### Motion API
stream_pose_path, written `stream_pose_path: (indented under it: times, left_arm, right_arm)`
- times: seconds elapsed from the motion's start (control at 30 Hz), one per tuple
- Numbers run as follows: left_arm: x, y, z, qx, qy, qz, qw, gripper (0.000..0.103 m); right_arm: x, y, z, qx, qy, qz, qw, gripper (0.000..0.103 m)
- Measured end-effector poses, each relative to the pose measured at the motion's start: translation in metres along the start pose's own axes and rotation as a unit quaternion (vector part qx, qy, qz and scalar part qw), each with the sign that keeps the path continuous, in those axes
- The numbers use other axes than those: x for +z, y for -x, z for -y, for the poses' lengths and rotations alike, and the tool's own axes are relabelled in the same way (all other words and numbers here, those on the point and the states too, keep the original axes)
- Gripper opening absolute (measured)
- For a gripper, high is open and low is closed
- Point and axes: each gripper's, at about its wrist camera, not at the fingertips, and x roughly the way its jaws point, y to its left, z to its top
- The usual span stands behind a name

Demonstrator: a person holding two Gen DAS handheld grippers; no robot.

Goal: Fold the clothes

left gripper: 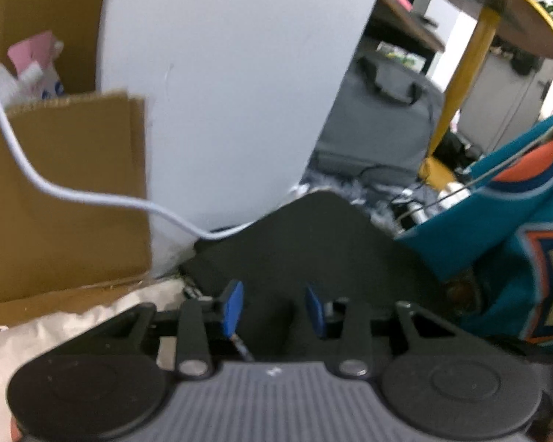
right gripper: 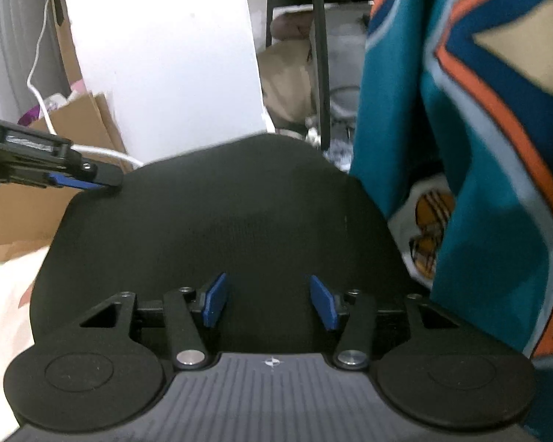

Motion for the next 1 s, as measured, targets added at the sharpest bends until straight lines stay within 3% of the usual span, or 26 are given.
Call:
stream_pose_path:
  times: [0.07,0.17,0.27,0.37,0.5,0.7,0.83,1.0]
  left_arm:
    - [-0.006,-0.01,-0.008,0.004,0.012,-0.015,0.9998,0.043]
    - [-0.015,-0.02,-0.018,0.001,0.027,-0.026,0.9993,0.057]
    - [-0.017,-0.02,-0.024,-0.003,0.036,-0.032,0.9988,0.06]
    - [-0.011,-0.005,-0.015,0.013,0.003,-0.027,0.9996,0.054]
    - [-0.003,0.019,0.002,0.027,-0.049,-0.019,0.9982,0.037]
    - [-0.001,0.054,0.019,0.005,-0.072,-0.001,0.9974,0.033]
    - [-0.012,0.052,0.038,-0.021,-0.097,-0.011,0.995,0.033]
    - [-0.04,0.025,0.038,-0.012,-0.094,-0.044,0.9945,0.029]
  right_arm:
    - [-0.006,0.002,0.0,-0.001,0.007,-0.004,1.0,0.058]
    - [-0.014,0.007,0.002,-0.002,0.009,-0.009,1.0,0.061]
    - [-0.021,0.015,0.006,-0.012,0.021,-0.009,1.0,0.064]
    - [-0.027,0.024,0.014,-0.022,0.012,-0.015,1.0,0.065]
    - [-0.033,0.039,0.02,-0.029,0.003,-0.019,0.999,0.064]
    - [-0.036,0.056,0.02,-0.031,-0.011,-0.007,0.999,0.064]
    - [-0.038,0.055,0.015,-0.026,-0.014,-0.008,1.0,0.064]
    - [-0.038,0.049,0.01,-0.016,-0.02,-0.006,1.0,0.064]
